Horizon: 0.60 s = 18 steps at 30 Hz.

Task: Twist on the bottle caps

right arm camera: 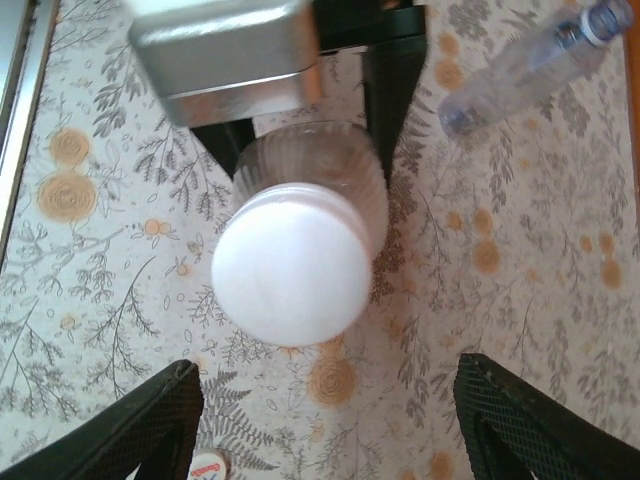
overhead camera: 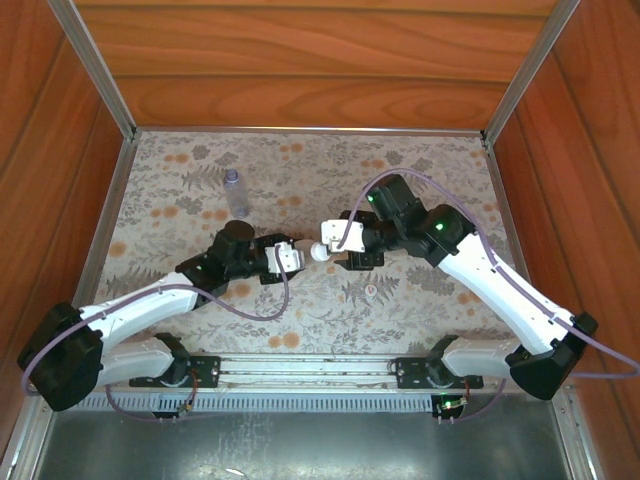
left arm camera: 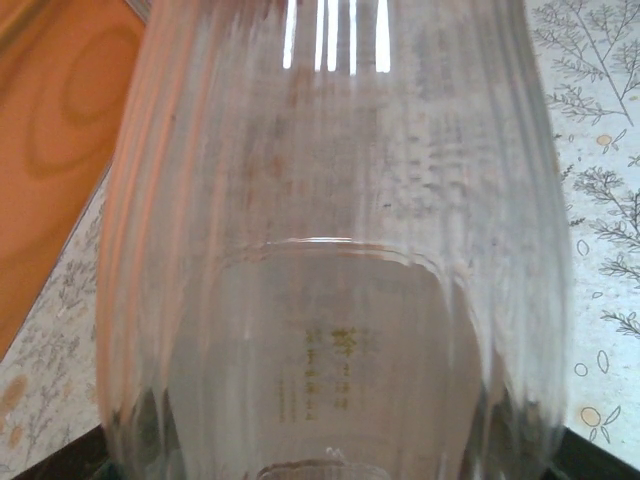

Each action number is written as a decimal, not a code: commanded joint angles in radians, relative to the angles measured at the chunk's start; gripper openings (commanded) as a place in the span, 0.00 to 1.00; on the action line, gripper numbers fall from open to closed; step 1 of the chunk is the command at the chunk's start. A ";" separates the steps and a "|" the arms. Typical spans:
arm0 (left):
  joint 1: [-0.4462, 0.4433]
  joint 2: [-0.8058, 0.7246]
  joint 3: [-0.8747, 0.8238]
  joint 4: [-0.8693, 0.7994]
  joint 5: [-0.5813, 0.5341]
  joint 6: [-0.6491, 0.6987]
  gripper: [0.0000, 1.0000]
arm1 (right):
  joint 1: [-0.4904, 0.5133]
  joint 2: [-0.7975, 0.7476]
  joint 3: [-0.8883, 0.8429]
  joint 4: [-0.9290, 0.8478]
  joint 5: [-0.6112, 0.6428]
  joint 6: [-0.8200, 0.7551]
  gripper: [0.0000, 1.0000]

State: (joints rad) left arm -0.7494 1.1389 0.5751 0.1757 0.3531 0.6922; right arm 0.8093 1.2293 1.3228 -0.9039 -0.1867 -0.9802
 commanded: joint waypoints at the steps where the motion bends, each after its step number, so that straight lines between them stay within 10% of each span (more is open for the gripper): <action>1: 0.005 -0.046 0.049 -0.080 0.042 0.005 0.61 | 0.031 0.006 0.027 -0.039 -0.036 -0.141 0.70; 18: 0.015 -0.090 0.093 -0.271 0.048 0.098 0.61 | 0.114 0.068 0.101 0.024 -0.060 -0.134 0.65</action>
State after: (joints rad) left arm -0.7395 1.0554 0.6231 -0.0246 0.3832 0.7471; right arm 0.9108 1.2861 1.3872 -0.8948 -0.2241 -1.0786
